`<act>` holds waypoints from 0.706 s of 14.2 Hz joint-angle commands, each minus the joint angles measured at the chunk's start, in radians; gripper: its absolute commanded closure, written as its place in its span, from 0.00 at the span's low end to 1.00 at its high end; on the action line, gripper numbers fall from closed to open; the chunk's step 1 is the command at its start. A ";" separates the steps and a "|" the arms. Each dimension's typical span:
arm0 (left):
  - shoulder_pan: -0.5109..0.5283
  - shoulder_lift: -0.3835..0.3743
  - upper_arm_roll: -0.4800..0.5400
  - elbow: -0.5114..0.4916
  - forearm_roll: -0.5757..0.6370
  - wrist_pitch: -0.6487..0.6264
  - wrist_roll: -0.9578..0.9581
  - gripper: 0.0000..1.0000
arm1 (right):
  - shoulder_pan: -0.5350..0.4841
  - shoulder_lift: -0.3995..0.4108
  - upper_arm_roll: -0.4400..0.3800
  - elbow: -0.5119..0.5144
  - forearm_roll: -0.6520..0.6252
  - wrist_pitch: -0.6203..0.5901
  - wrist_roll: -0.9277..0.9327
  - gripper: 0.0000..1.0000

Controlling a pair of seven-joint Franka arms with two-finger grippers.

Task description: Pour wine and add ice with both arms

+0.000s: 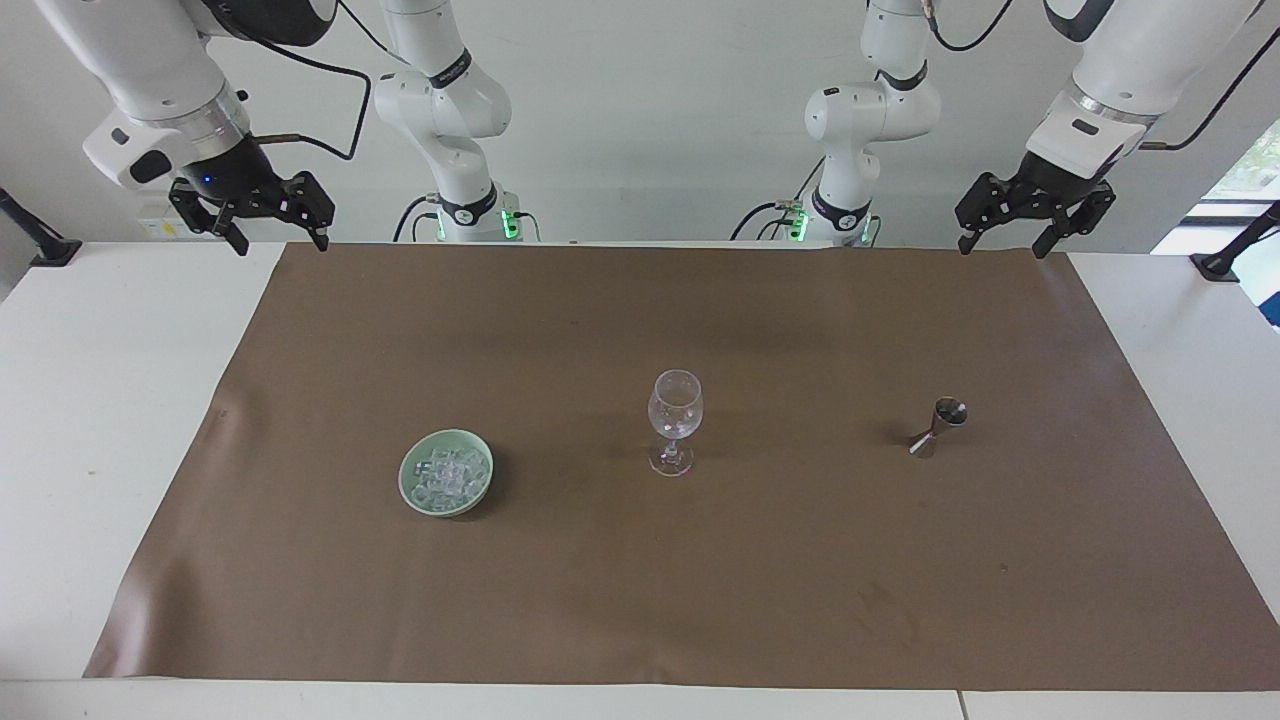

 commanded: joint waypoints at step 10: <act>0.004 -0.048 0.023 -0.046 -0.013 -0.036 -0.019 0.00 | -0.002 -0.015 0.001 -0.018 0.014 0.005 -0.003 0.00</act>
